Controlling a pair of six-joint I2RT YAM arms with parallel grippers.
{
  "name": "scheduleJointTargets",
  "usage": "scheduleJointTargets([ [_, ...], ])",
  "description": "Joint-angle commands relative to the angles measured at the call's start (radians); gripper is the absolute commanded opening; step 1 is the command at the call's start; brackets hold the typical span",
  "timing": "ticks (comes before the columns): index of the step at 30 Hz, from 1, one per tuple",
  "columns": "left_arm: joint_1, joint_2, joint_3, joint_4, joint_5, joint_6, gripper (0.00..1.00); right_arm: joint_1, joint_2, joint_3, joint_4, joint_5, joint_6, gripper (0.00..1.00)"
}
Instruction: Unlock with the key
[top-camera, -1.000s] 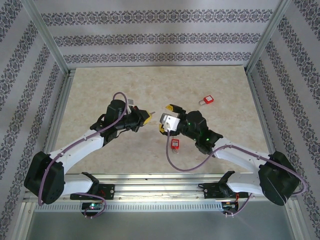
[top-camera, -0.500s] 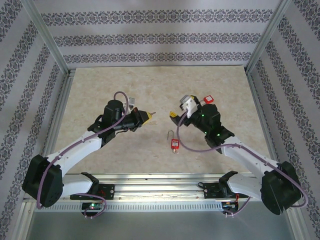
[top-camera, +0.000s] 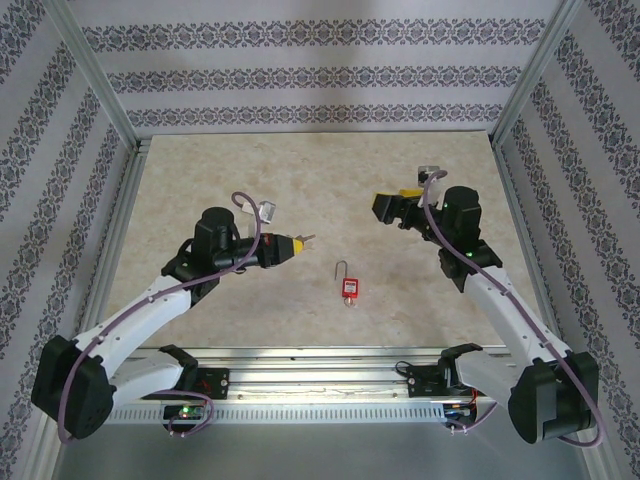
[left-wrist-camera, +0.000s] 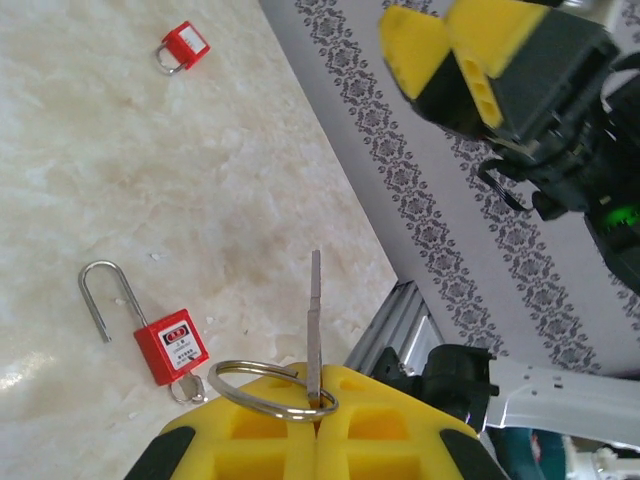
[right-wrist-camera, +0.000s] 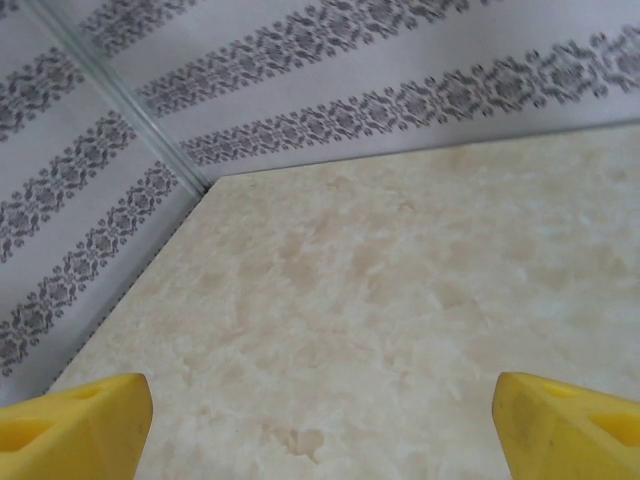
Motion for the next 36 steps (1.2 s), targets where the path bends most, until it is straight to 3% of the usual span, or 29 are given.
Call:
scheduleJointTargets([
  [1,0.002,-0.031,0.000,-0.050,0.001,0.122,0.00,-0.050,0.013,0.027,-0.080,0.043,0.100,0.88],
  [9,-0.002,-0.076,-0.008,-0.066,-0.041,0.162,0.00,-0.146,0.187,0.188,-0.362,0.198,0.113,0.90],
  [13,-0.004,-0.111,-0.011,-0.084,-0.080,0.187,0.00,-0.200,0.319,0.278,-0.433,0.200,0.136,0.90],
  [20,-0.008,-0.133,-0.007,-0.109,-0.103,0.206,0.00,-0.201,0.551,0.458,-0.518,0.269,0.093,0.90],
  [24,-0.008,-0.148,-0.011,-0.121,-0.119,0.212,0.00,-0.191,0.676,0.567,-0.583,0.308,0.053,0.84],
  [26,-0.008,-0.155,-0.013,-0.127,-0.122,0.215,0.00,-0.176,0.735,0.624,-0.621,0.337,0.031,0.79],
  [30,-0.010,-0.170,-0.023,-0.130,-0.139,0.210,0.00,-0.127,0.824,0.723,-0.666,0.360,0.007,0.60],
  [34,-0.009,-0.191,-0.033,-0.126,-0.157,0.195,0.00,-0.099,0.935,0.842,-0.713,0.354,0.007,0.26],
  [36,-0.009,-0.200,-0.038,-0.129,-0.162,0.191,0.00,-0.091,0.982,0.883,-0.722,0.360,0.010,0.15],
])
